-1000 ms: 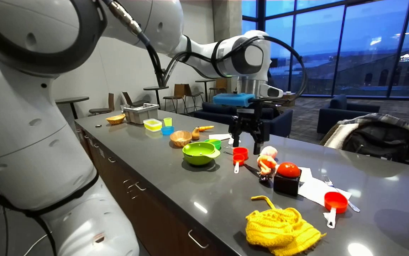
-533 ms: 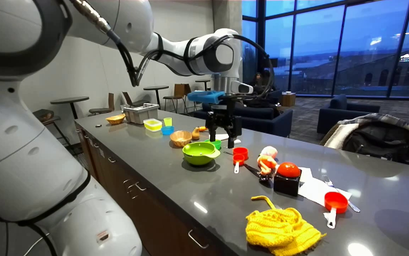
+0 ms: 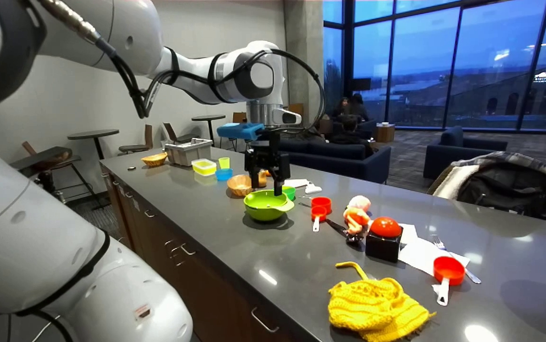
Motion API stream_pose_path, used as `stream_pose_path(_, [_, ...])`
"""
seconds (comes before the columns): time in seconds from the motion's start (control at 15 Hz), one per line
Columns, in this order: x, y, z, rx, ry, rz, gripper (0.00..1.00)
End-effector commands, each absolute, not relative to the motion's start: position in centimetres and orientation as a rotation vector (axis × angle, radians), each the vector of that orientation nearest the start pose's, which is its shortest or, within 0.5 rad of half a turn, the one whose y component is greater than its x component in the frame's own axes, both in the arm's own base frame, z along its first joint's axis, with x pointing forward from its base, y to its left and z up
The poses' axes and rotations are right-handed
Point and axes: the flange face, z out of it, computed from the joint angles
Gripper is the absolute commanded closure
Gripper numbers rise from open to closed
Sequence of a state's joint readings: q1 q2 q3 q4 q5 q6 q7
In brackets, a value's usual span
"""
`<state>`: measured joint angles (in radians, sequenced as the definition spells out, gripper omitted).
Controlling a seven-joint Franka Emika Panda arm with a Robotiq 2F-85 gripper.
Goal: Fold the yellow object, then move it to the right
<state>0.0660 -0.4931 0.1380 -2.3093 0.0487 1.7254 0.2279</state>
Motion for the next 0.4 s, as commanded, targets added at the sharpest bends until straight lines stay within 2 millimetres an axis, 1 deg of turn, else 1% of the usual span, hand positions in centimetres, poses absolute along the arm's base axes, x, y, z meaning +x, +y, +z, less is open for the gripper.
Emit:
stream_pose_path(0.0, [36.67,9.83,51.86,-3.166,0.076,0.094,0.0])
stream_pose_path(0.33, [36.2,9.98,51.29,-3.16,0.057,0.058,0.0])
